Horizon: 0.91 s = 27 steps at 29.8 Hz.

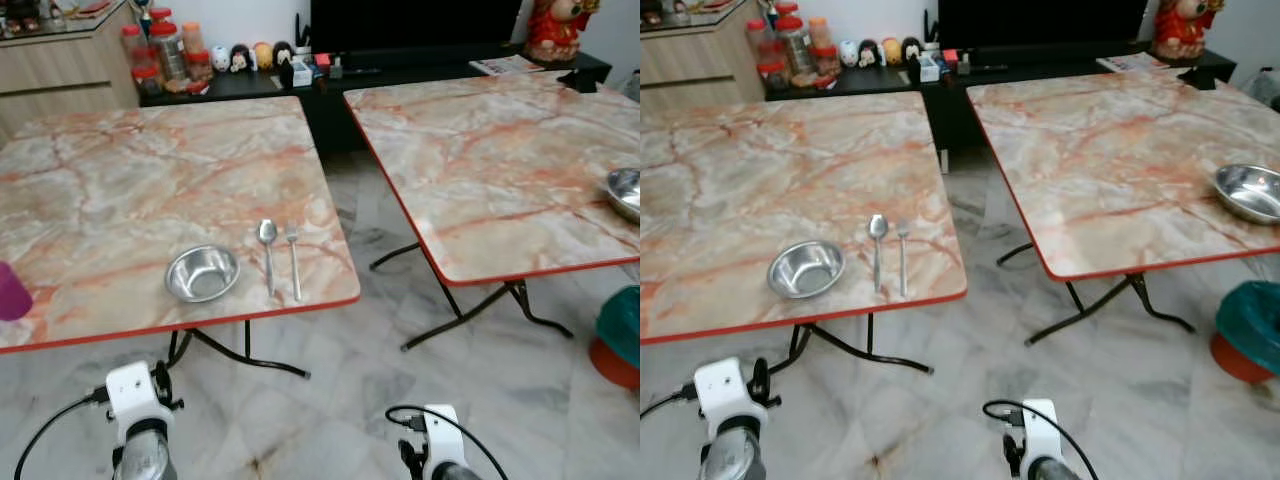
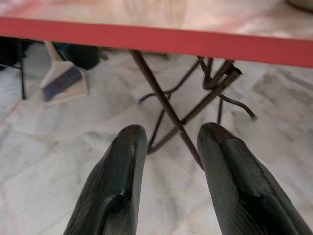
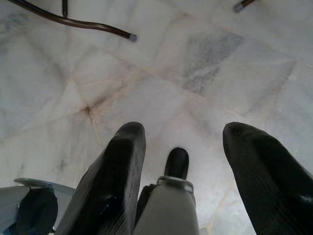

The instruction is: Setting the table

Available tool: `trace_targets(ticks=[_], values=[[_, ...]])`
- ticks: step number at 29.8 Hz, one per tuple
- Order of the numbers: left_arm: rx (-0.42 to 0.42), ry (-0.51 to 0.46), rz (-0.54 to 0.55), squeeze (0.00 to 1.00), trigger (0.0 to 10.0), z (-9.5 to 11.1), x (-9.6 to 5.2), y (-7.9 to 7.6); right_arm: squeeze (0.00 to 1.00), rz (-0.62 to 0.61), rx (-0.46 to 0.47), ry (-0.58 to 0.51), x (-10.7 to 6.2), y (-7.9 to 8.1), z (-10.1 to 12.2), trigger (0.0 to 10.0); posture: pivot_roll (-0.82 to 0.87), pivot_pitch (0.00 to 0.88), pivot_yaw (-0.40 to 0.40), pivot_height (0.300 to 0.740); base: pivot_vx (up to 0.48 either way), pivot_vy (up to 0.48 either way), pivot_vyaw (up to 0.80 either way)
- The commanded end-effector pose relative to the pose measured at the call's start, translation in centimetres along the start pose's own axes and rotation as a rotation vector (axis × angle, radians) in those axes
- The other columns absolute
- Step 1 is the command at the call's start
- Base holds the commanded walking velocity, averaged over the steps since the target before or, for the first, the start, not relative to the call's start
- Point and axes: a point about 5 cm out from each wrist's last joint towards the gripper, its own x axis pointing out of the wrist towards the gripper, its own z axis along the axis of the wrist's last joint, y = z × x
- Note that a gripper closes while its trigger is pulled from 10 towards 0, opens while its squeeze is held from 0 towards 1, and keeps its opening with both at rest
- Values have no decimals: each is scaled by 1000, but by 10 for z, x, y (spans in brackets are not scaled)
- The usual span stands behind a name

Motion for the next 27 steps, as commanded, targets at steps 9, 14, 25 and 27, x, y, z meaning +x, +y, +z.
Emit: trace_targets(ticks=[9,14,25,27], values=[[-31,-245,-48,1000,10000,68,-8,-17,0,8,-28,-3,1,1,3,10000,176,0,6,740,0,0,0],[-167,-369,-196,0,10000,124,20,-52,0,11,-26,-7,1,4,5,10000,165,0,12,740,0,0,0],[-123,-248,-381,0,10000,159,62,-93,0,-4,-5,-12,1,3,4,10000,128,0,29,740,0,0,0],[-102,-185,-384,0,10000,158,70,-98,0,-7,-1,-11,1,2,3,10000,113,0,34,740,0,0,0]])
